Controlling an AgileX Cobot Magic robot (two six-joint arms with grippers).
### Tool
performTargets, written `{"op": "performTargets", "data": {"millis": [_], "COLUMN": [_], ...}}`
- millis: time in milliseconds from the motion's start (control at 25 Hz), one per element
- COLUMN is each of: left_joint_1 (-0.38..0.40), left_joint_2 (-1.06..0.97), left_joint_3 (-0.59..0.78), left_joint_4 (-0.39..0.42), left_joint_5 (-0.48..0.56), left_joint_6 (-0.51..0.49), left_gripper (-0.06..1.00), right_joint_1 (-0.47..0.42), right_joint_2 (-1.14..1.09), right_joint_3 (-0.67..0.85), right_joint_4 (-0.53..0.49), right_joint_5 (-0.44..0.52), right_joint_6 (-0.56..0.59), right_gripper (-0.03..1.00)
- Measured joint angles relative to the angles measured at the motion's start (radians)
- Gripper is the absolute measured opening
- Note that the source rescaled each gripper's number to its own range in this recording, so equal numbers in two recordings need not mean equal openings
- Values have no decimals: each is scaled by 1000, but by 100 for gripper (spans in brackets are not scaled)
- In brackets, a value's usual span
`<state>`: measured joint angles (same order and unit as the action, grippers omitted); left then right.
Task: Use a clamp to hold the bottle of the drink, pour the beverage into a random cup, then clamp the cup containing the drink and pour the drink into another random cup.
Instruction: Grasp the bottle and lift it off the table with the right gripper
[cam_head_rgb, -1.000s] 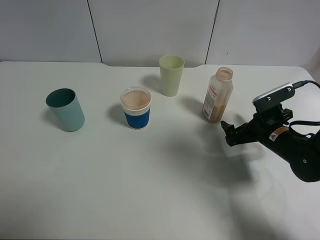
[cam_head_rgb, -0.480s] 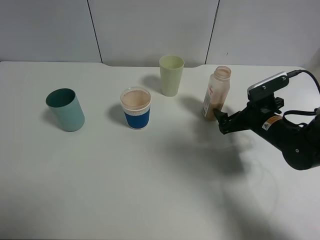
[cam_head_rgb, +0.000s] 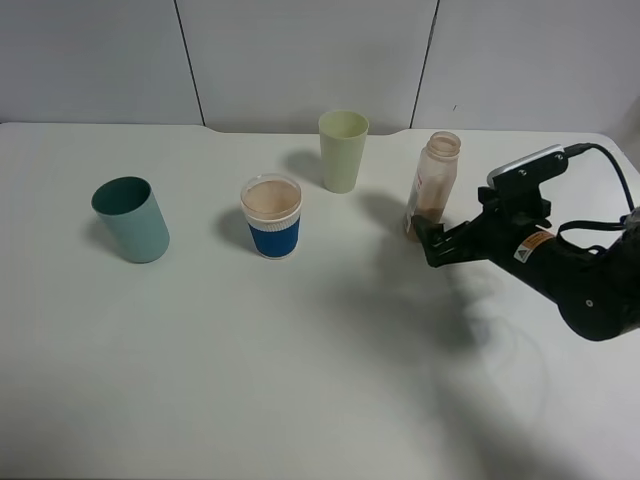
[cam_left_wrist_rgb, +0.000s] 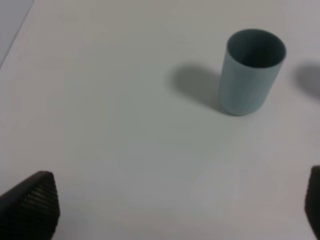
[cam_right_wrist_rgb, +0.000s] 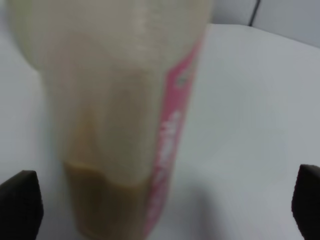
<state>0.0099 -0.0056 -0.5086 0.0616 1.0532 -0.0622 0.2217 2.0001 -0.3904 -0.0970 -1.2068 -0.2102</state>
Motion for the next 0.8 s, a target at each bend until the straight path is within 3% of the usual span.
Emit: {"op": "performTargets", "data": {"millis": [800], "left_joint_1": [0], "left_joint_2": [0], "left_joint_3": [0], "left_joint_4": [0], "left_joint_5": [0], "left_joint_6": [0], "left_gripper": [100], "right_joint_1": [64], "right_joint_2": [141], "right_joint_3": [-46], "right_joint_4": [107], "right_joint_5": [-3], "right_joint_6": [55], "right_gripper": [100]}}
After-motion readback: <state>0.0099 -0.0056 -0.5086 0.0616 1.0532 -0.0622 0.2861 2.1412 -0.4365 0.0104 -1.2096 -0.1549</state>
